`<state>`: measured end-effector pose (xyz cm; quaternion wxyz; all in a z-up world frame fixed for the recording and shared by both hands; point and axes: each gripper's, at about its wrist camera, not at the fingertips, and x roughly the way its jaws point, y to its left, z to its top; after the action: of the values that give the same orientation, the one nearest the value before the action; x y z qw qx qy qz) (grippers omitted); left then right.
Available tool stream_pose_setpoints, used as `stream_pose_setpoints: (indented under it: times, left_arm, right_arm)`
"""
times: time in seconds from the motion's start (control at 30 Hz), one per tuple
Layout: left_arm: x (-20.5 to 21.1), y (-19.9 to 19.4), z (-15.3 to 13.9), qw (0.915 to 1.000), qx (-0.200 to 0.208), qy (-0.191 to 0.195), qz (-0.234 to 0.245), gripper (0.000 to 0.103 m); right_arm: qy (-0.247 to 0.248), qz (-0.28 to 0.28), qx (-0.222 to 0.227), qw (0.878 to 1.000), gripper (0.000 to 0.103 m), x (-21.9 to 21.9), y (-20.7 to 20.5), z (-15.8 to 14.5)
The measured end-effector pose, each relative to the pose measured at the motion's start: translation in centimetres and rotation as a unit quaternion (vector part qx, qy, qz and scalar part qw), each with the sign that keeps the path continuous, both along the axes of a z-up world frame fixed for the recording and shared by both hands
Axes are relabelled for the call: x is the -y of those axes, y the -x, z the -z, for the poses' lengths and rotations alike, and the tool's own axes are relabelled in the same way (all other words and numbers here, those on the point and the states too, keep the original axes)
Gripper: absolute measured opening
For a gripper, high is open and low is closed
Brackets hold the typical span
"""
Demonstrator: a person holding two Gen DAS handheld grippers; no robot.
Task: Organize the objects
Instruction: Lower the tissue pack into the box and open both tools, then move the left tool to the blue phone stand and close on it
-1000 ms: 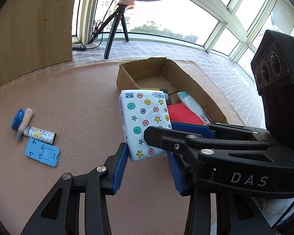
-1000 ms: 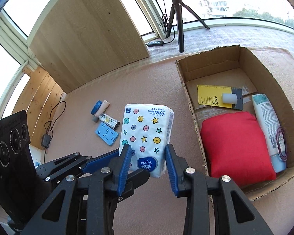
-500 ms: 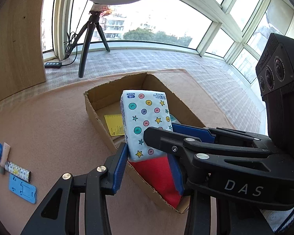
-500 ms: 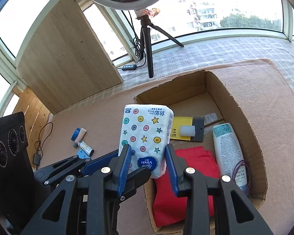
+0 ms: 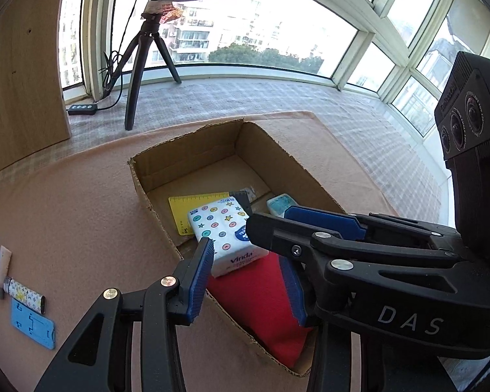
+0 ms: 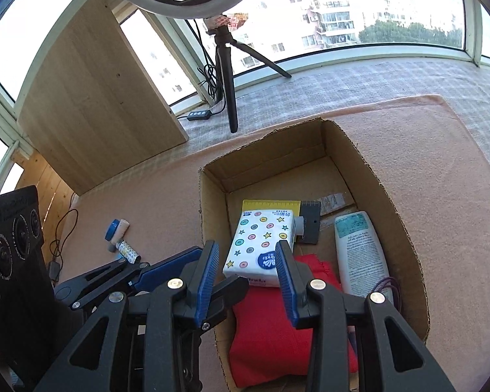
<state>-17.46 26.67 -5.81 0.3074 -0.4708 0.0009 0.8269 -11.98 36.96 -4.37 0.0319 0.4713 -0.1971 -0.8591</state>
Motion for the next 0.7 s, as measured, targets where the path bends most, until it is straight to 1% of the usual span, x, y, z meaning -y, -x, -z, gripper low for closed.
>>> stream_pose_setpoints:
  times: [0.2,0.4,0.57,0.63,0.7]
  left_arm:
    - [1.5,-0.6,-0.3,1.0000,-0.003,-0.001,-0.006,0.045]
    - [4.5,-1.3,-0.3,0.9996,0.005,-0.007,-0.028,0.045]
    - [7.3,-1.9,0.1,0.9988,0.012,0.002,-0.047,0.045]
    - [8.8,-2.1,0.4,0.9981,0.016,0.003,-0.059,0.046]
    - [10.4,-2.1,0.8,0.9971,0.019,0.007,-0.073,0.050]
  right_arm:
    - [0.006,0.002,-0.003,1.000,0.033,0.3,-0.7,-0.2]
    - [0.007,-0.008,-0.002,1.000,0.033,1.4,-1.7,-0.3]
    - [0.016,-0.011,0.000,1.000,0.033,2.3,-2.6,-0.2]
    - [0.018,-0.012,-0.001,1.000,0.036,2.7,-3.2,-0.3]
    - [0.016,-0.010,-0.004,1.000,0.044,3.1,-3.8,-0.4]
